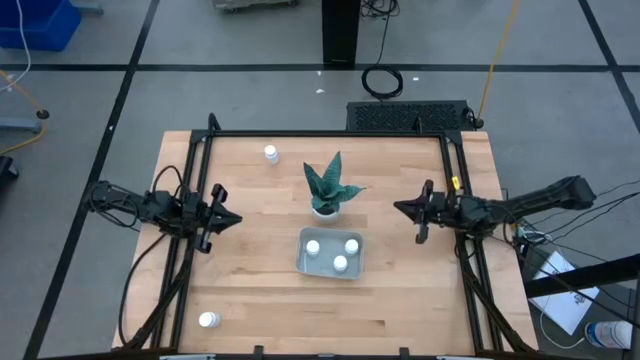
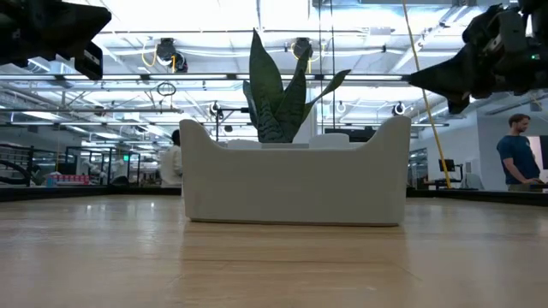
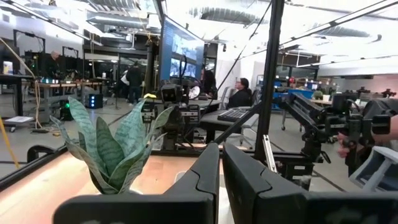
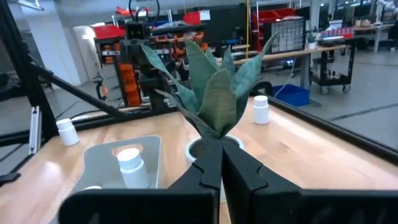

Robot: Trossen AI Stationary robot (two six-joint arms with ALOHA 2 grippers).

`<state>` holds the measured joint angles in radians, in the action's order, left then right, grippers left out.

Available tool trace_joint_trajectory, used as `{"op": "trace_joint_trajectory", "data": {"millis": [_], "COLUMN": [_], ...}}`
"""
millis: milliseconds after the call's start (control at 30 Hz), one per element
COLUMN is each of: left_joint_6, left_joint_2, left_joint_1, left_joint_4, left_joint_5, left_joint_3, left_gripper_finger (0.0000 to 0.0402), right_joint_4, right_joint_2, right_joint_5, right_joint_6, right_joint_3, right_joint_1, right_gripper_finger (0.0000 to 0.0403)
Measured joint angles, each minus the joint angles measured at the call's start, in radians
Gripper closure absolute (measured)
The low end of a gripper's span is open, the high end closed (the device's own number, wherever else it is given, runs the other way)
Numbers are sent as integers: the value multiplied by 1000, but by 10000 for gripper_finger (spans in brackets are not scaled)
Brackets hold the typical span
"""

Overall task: Pick and place pill bottles into a basket
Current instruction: Put the white pill bottle into the gray bin

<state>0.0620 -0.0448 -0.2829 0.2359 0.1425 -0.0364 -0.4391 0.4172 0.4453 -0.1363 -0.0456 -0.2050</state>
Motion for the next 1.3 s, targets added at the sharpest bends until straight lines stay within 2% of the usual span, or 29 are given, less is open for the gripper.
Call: {"op": "trace_joint_trajectory", "data": {"millis": [200,467,767,900,1000,1100,1200,1300], "left_joint_6": [2,20,66,168,308,514,620,658], "left_joint_2": [0,0,0,0,-1,-1,0,0], "left_joint_1": [0,0,0,0,0,0,1,1], "left_joint_4": [-4,-8,-48,-7,65,221,430,625], "left_joint_5": [30,51,46,34,34,41,165,273], "left_joint_3": [0,0,0,0,0,0,-1,-1], "left_gripper_finger": [376,376,376,376,376,376,376,376], "right_joint_4": [217,395,414,395,326,253,234,234], "right_joint_2": [-177,-320,-348,-333,-324,-324,-323,-322], "right_joint_5": [-1,-1,62,77,79,79,79,79], "right_joint_6": [-24,-35,-34,-32,-32,-31,-31,-31], "right_joint_3": [2,3,4,4,4,5,5,5], "right_joint_1": [0,0,1,1,1,1,1,1], "right_gripper_finger": [403,403,403,403,403,403,403,403]}}
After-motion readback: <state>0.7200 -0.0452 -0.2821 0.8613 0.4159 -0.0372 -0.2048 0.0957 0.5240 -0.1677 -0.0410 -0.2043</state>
